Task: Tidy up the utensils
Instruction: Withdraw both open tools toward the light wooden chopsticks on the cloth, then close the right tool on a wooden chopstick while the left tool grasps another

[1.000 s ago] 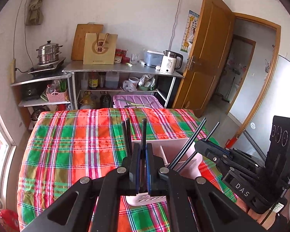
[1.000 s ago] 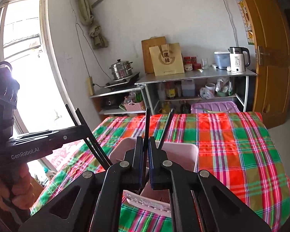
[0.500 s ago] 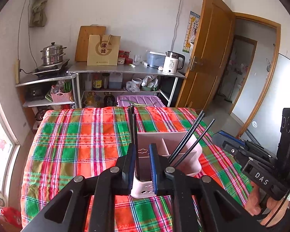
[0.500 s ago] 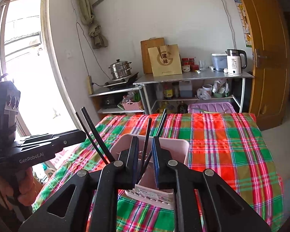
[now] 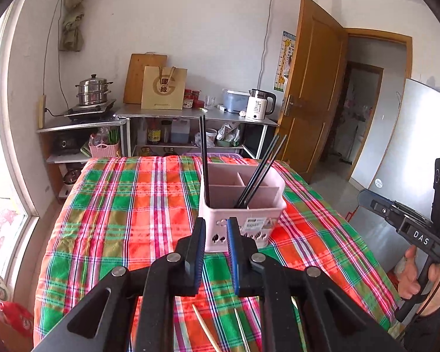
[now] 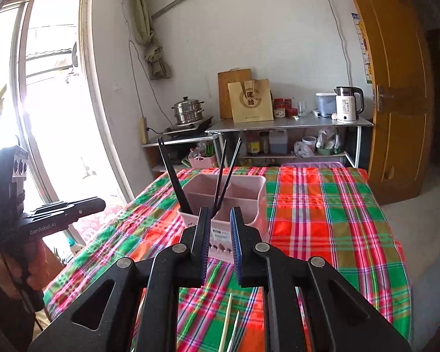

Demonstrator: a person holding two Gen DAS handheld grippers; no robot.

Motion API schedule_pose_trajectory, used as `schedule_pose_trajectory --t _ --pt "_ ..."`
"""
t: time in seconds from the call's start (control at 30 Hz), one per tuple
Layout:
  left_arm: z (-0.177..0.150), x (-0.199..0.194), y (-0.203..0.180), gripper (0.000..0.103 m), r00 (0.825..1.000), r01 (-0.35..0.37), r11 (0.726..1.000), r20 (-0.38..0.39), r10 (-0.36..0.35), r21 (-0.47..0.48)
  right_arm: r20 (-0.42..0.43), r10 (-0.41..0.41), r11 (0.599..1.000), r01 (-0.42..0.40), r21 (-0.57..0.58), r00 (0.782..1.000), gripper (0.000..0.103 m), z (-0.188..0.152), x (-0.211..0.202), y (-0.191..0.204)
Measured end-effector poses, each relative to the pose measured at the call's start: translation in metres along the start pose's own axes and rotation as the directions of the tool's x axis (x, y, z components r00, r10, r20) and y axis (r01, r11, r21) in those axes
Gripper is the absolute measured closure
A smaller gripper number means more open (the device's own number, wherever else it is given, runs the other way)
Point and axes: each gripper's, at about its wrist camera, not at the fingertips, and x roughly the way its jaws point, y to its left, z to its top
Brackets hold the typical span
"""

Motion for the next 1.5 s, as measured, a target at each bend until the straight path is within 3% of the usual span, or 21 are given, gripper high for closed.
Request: schedule_pose_trajectory --t 0.4,0.87,1.17,1.5 --pt "-0.090 -0.021 -0.004 0.089 0.997 -0.023 0.999 -0.080 0.020 -0.038 -0.051 -0.001 1.000 0.001 0.011 0.999 0.089 -0.057 -0.033 -0.004" --pt "-0.121 -0.006 0.001 0.089 0.987 -0.043 0.997 -0.157 0.031 -0.069 -0.128 -0.008 1.000 0.007 -0.005 0.992 0.089 -0.092 -0.020 -0.001" --pt "-0.122 0.045 0.015 0.089 0.957 -0.085 0.992 -0.285 0.055 -0.095 -0.228 0.002 1.000 -0.006 -0.020 0.974 0.089 -0.099 0.022 -0.003" --pt "-0.119 0.107 0.033 0.089 0.917 -0.112 0.984 -0.395 0.049 -0.137 -0.383 -0.031 0.998 0.004 -0.069 0.923 0.089 -0.104 0.092 -0.005"
